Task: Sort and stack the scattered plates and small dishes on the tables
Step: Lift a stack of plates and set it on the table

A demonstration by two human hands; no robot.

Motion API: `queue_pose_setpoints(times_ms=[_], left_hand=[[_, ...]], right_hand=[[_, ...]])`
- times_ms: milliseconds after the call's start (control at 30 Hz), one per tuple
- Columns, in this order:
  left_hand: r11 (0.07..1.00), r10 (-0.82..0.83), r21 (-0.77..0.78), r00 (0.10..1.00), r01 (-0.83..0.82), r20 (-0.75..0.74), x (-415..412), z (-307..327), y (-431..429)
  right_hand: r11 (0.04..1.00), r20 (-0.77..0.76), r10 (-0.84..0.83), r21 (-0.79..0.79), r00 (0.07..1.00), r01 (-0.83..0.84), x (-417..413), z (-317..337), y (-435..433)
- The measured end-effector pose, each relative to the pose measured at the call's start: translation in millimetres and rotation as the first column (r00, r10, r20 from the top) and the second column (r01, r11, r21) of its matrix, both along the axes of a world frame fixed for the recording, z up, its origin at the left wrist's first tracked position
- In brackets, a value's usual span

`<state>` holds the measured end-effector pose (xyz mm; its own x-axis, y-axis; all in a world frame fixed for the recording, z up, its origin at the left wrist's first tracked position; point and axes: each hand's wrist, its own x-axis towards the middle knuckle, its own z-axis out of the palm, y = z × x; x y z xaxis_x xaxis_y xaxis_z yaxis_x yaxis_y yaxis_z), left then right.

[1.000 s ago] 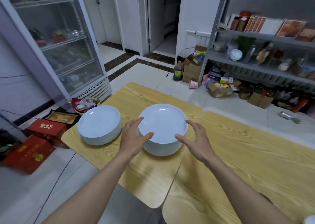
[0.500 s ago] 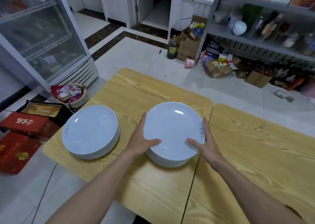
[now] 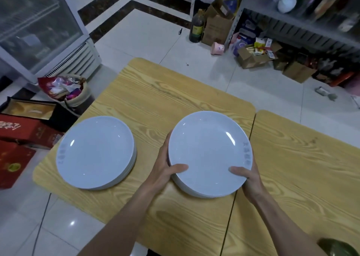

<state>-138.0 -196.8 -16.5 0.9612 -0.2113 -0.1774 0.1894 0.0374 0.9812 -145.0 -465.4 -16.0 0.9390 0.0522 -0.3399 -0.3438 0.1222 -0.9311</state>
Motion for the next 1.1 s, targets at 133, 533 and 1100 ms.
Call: queue_pose_setpoints(times_ms=[133, 533, 1100], left_hand=[[1.0, 0.004, -0.021, 1.0, -0.005, -0.03, -0.9, -0.6, 0.3], [0.997, 0.068, -0.04, 0.991, -0.073, -0.113, -5.0, 2.7, -2.9], [0.993, -0.093, -0.076, 0.995, 0.09, -0.034, 0.4, 69.2, -28.4]], right_hand=[[0.998, -0.033, -0.039, 0.05, 0.999, 0.041, 0.2, -1.0, 5.1], [0.973, -0.089, -0.218, 0.059, 0.972, 0.223, -7.7, 6.6, 17.2], [0.908, 0.042, -0.418, 0.032, 0.907, 0.417, -51.9, 81.8, -1.6]])
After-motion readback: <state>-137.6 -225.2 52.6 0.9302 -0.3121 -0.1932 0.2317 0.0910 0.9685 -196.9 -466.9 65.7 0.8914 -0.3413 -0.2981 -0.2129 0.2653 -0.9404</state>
